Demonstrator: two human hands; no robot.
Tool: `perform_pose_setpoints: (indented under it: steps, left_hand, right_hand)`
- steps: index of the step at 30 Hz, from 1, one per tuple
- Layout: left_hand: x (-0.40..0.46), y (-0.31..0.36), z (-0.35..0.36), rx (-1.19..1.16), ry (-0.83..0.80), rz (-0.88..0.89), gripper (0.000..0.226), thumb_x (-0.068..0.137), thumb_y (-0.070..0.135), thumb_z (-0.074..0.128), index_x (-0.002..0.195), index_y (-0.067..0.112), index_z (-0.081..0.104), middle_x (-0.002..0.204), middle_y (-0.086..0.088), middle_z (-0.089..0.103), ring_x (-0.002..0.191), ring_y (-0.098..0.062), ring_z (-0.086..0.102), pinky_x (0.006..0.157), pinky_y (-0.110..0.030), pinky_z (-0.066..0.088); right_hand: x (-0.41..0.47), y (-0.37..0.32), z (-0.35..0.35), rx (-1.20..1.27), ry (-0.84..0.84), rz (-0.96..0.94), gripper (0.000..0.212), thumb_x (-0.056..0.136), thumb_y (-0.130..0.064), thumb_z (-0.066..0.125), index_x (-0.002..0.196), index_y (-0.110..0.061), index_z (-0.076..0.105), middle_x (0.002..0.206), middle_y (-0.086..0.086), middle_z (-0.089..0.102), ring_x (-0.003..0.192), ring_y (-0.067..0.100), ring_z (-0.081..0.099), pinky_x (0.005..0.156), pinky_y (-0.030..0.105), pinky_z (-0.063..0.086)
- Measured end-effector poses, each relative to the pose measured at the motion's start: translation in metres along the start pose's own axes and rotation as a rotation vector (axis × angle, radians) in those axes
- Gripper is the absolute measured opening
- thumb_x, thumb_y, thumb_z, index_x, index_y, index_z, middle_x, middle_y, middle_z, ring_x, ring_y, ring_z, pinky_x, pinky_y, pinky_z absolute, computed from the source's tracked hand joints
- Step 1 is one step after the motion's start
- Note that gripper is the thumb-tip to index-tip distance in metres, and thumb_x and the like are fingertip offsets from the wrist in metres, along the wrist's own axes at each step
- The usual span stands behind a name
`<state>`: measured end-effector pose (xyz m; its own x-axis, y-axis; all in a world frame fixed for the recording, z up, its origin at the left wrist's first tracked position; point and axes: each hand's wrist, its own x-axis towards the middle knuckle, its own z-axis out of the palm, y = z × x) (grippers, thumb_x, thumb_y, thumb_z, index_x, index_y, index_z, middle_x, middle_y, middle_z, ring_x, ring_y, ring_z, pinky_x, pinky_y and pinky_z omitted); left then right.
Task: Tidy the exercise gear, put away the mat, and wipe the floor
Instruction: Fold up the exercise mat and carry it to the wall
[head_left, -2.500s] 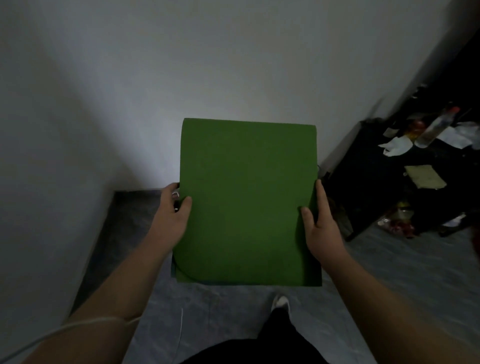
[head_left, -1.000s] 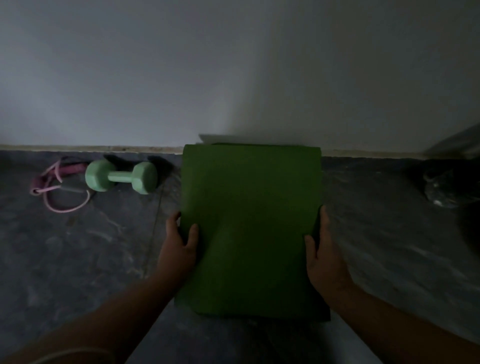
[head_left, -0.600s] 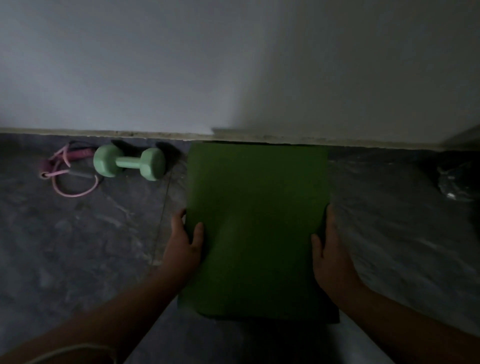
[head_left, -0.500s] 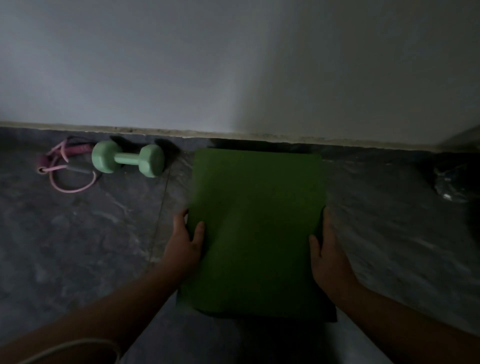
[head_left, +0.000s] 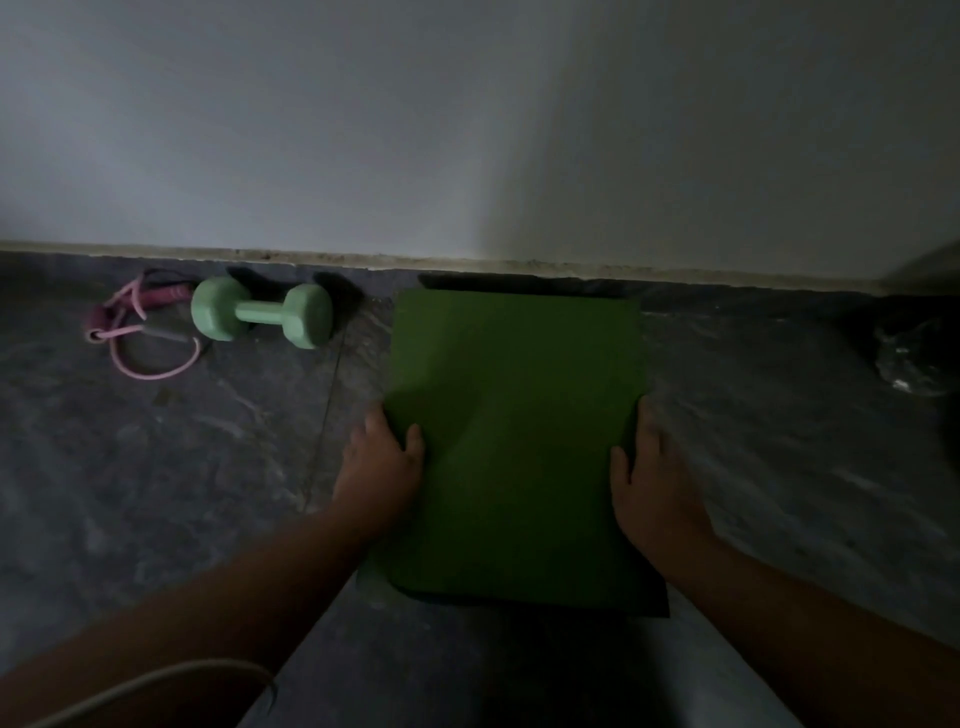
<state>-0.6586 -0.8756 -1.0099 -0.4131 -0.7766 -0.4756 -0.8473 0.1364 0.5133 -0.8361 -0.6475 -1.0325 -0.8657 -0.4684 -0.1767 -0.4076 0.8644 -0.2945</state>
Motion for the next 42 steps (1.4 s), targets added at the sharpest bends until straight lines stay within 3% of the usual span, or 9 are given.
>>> perform_pose_setpoints:
  steps: [5,8,11,16,20,25,27,33,42]
  left_hand:
    - [-0.006,0.017,-0.013,0.307,0.097,0.418,0.075,0.097,0.045,0.047,0.157,0.034,0.003,0.166,-0.002,0.002,0.152,-0.026,-0.001,0.120,-0.049,0.010]
    - [0.007,0.025,-0.013,0.521,0.043,0.535,0.068,0.101,0.050,0.035,0.157,0.034,0.002,0.167,0.000,-0.002,0.152,-0.021,-0.009,0.120,-0.044,0.001]
    - [0.013,0.027,-0.001,0.577,-0.052,0.460,0.065,0.101,0.054,0.028,0.158,0.034,0.002,0.167,0.000,-0.002,0.153,-0.022,-0.007,0.123,-0.045,0.004]
    - [0.022,0.018,0.003,0.631,-0.180,0.426,0.066,0.101,0.054,0.030,0.157,0.035,0.001,0.167,0.001,-0.004,0.153,-0.021,-0.006,0.123,-0.046,0.009]
    - [0.007,0.018,-0.004,0.606,-0.139,0.444,0.068,0.101,0.054,0.033,0.157,0.035,0.000,0.167,-0.001,-0.007,0.153,-0.023,-0.009,0.121,-0.046,0.004]
    - [-0.047,-0.005,0.001,0.580,-0.037,0.639,0.072,0.094,0.061,0.021,0.158,0.034,0.005,0.165,-0.001,-0.002,0.153,-0.024,-0.003,0.123,-0.051,0.006]
    - [-0.070,-0.025,0.011,0.616,-0.080,0.669,0.073,0.094,0.062,0.023,0.158,0.035,0.002,0.165,-0.001,-0.003,0.153,-0.025,-0.003,0.123,-0.052,0.006]
    - [-0.081,-0.058,0.037,0.747,-0.144,0.691,0.074,0.092,0.061,0.037,0.157,0.031,0.021,0.162,-0.008,0.026,0.150,-0.032,0.022,0.116,-0.060,0.022]
    - [-0.074,-0.050,0.037,0.833,-0.251,0.622,0.074,0.091,0.062,0.032,0.156,0.028,0.024,0.161,-0.011,0.029,0.146,-0.038,0.029,0.112,-0.065,0.028]
  right_hand:
    - [0.007,-0.019,-0.039,0.023,0.026,-0.221,0.072,0.097,-0.033,0.048,0.157,-0.016,0.011,0.164,0.014,0.009,0.149,0.035,0.012,0.121,0.050,0.013]
    - [0.014,-0.033,-0.045,-0.077,-0.045,-0.329,0.069,0.100,-0.044,0.032,0.158,-0.018,0.006,0.166,0.008,0.001,0.152,0.027,0.002,0.123,0.049,0.008]
    - [0.019,-0.031,-0.028,-0.186,-0.152,-0.360,0.079,0.092,-0.056,0.007,0.158,-0.013,0.010,0.165,0.012,0.006,0.152,0.028,0.005,0.122,0.050,0.013]
    - [0.028,-0.013,-0.013,-0.288,-0.250,-0.388,0.088,0.085,-0.062,0.001,0.158,-0.014,0.012,0.166,0.011,0.006,0.152,0.027,0.005,0.120,0.044,0.009]
    - [0.018,-0.020,-0.022,-0.271,-0.171,-0.381,0.079,0.092,-0.057,0.017,0.155,-0.008,0.024,0.163,0.016,0.019,0.150,0.032,0.018,0.120,0.051,0.021]
    - [-0.051,-0.016,-0.036,-0.253,-0.092,-0.511,0.078,0.095,-0.052,0.034,0.154,-0.002,0.022,0.161,0.021,0.018,0.150,0.036,0.017,0.119,0.053,0.020]
    - [-0.075,-0.005,-0.029,-0.284,-0.144,-0.560,0.081,0.093,-0.054,0.036,0.154,-0.002,0.024,0.161,0.022,0.019,0.149,0.037,0.018,0.117,0.054,0.020]
    - [-0.081,0.015,-0.001,-0.369,-0.293,-0.559,0.081,0.093,-0.057,0.034,0.155,-0.005,0.023,0.162,0.020,0.018,0.150,0.036,0.015,0.117,0.055,0.022]
    - [-0.076,0.006,-0.008,-0.375,-0.343,-0.539,0.080,0.093,-0.057,0.033,0.153,-0.004,0.028,0.159,0.022,0.024,0.147,0.039,0.023,0.117,0.055,0.020]
